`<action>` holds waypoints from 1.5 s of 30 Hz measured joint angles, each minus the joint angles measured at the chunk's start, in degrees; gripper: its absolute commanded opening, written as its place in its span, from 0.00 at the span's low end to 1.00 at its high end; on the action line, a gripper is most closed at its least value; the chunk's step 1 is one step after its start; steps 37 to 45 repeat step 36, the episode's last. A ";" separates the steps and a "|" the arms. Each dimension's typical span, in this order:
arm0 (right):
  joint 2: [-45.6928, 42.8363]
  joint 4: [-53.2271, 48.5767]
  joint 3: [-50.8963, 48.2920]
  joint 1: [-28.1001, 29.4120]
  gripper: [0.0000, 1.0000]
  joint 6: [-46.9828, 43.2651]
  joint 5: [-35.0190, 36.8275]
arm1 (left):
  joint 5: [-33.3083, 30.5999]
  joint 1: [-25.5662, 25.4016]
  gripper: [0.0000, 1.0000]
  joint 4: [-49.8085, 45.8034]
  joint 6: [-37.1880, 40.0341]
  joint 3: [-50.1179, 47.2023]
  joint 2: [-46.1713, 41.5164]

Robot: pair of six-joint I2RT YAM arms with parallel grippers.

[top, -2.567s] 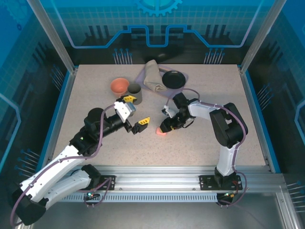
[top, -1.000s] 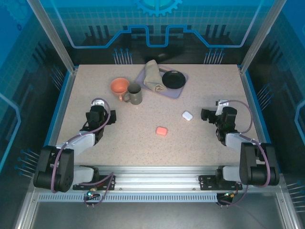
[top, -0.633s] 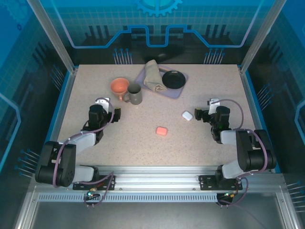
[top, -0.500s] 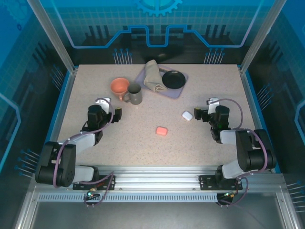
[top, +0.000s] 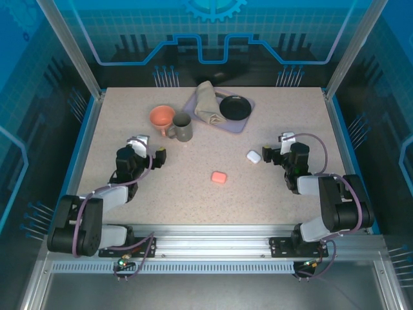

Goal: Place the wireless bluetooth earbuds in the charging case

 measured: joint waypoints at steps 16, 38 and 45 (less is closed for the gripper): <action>0.00 0.00 0.22 0.04 1.00 -0.39 0.00 | 0.31 2.73 0.99 6.86 -3.17 3.15 11.52; 0.02 0.00 0.33 0.15 1.00 -0.61 0.68 | -1.14 3.21 0.99 5.68 -4.92 3.74 11.54; 0.02 0.00 0.33 0.15 1.00 -0.61 0.68 | -1.14 3.21 0.99 5.68 -4.92 3.74 11.54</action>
